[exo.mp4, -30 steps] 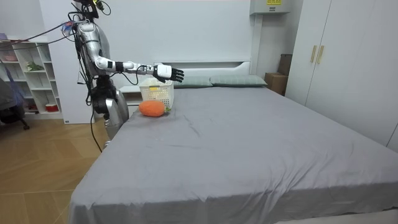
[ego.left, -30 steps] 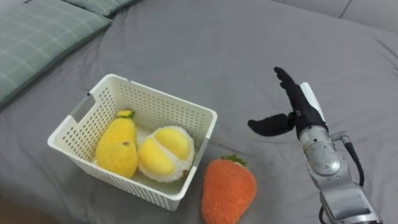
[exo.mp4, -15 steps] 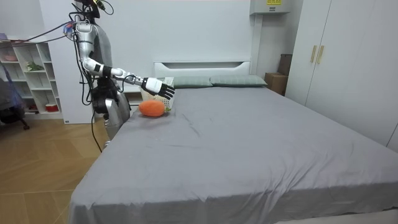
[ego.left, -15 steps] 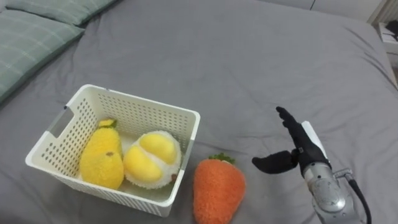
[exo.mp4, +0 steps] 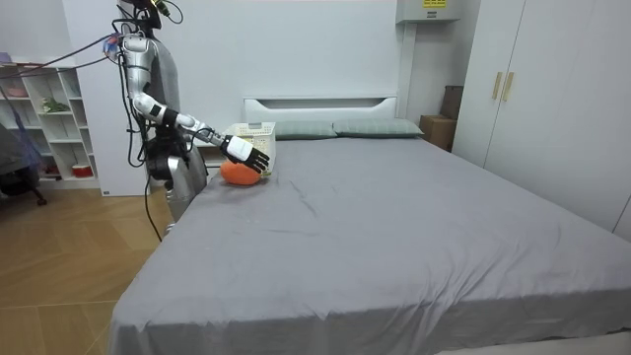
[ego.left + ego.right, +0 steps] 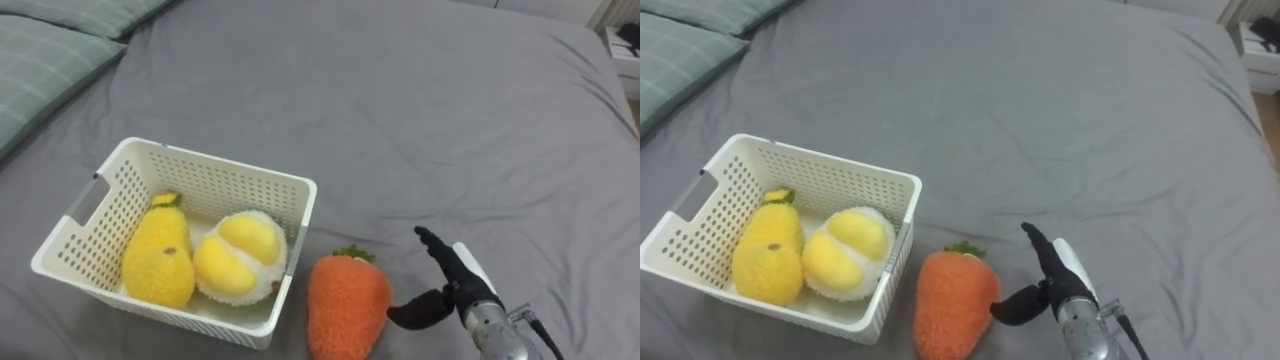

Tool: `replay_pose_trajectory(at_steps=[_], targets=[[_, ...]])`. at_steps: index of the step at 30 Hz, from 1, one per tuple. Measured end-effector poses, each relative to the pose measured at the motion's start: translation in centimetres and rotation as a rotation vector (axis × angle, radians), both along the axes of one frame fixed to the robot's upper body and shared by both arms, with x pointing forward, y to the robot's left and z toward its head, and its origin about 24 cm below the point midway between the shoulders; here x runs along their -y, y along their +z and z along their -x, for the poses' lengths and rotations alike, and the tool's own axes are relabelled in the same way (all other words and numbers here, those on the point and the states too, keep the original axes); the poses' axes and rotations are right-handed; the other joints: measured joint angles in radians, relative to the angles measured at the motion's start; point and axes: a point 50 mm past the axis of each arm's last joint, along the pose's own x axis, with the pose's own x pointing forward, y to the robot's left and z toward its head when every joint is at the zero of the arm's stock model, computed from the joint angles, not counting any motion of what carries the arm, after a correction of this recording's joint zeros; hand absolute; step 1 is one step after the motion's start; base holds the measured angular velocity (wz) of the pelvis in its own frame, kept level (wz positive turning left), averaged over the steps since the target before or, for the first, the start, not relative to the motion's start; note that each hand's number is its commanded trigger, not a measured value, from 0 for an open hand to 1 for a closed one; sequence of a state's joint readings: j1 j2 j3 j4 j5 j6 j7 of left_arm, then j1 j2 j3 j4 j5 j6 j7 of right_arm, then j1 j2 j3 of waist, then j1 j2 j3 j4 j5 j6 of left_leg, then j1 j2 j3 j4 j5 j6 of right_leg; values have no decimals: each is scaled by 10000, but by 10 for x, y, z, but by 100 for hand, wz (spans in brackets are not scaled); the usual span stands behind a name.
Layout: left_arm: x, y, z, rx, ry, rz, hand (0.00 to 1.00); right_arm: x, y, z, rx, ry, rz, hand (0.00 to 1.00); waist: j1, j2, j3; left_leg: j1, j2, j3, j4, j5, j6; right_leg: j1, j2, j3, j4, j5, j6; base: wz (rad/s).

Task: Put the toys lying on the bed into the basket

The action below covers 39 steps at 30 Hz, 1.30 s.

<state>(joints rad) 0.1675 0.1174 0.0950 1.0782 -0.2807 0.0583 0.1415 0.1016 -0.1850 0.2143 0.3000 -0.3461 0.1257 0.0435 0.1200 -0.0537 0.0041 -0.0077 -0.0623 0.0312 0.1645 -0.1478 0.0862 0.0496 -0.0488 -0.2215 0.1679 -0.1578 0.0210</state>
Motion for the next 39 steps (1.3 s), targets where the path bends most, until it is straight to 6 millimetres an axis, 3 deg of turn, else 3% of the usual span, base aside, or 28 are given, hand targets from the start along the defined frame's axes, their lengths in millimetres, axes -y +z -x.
replay_pose_trajectory(at_steps=[6,13,27,35,37,39], targets=[[6,0,-5,197,-128,166,0,-16,16,-9,552,992,50,0,207,-11,-17,7,15,79,-17,-42,12,-17,12,142,5,0,0,-4],[6,-1,-3,152,-187,333,0,-40,16,-5,144,2169,-611,0,538,-56,-24,8,20,106,-10,-43,14,7,24,217,3,1,-1,-2],[6,-1,-4,221,-239,479,0,-49,14,-1,-146,2675,-550,0,709,-72,19,-179,-20,-181,93,-46,15,3,2,-103,-2,1,0,6],[4,0,1,235,-265,441,0,-37,6,-2,-326,2845,767,0,795,-215,37,-265,-76,-497,126,-33,3,35,-28,-508,-10,0,0,12],[1,1,1,169,-377,237,0,-27,-1,-7,-689,2740,1335,0,819,-291,96,-382,-109,-646,243,-33,3,28,-40,-589,-16,0,0,17],[0,1,4,10,-564,152,0,-19,-4,-10,-917,2643,1783,0,851,-323,90,-423,-129,-690,283,-34,6,27,-52,-624,-20,0,0,9]])
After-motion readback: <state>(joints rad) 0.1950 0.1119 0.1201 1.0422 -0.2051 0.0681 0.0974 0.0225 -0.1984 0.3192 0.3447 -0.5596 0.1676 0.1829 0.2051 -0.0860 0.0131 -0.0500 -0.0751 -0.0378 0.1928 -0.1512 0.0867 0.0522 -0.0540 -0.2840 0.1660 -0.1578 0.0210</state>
